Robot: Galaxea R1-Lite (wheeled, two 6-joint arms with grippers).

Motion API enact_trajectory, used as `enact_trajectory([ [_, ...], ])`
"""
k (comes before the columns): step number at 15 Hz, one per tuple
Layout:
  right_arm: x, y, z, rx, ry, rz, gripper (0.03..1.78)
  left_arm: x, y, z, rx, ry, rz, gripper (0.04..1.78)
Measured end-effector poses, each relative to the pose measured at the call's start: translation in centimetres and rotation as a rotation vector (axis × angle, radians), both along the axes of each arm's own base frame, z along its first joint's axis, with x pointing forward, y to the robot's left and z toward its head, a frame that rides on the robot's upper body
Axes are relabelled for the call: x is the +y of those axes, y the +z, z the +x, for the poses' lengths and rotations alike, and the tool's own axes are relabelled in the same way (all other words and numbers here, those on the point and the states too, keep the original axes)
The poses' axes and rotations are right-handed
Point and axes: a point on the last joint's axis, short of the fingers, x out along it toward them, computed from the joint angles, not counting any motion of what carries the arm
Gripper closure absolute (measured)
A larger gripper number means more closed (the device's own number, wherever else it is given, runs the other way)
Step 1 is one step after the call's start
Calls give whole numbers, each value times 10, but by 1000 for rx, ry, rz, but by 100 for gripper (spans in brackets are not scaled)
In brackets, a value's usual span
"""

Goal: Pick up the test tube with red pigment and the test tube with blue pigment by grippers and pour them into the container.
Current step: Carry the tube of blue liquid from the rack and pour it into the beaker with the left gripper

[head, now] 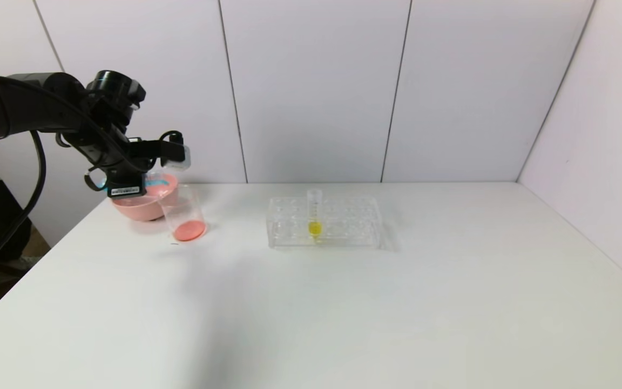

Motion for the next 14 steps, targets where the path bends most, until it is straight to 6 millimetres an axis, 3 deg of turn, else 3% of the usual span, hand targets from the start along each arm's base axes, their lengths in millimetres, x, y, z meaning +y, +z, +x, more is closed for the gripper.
enact_trajectory([
  [14, 0, 0, 0, 0, 0, 0, 4, -20, -2, -4, 56, 34, 257, 131],
])
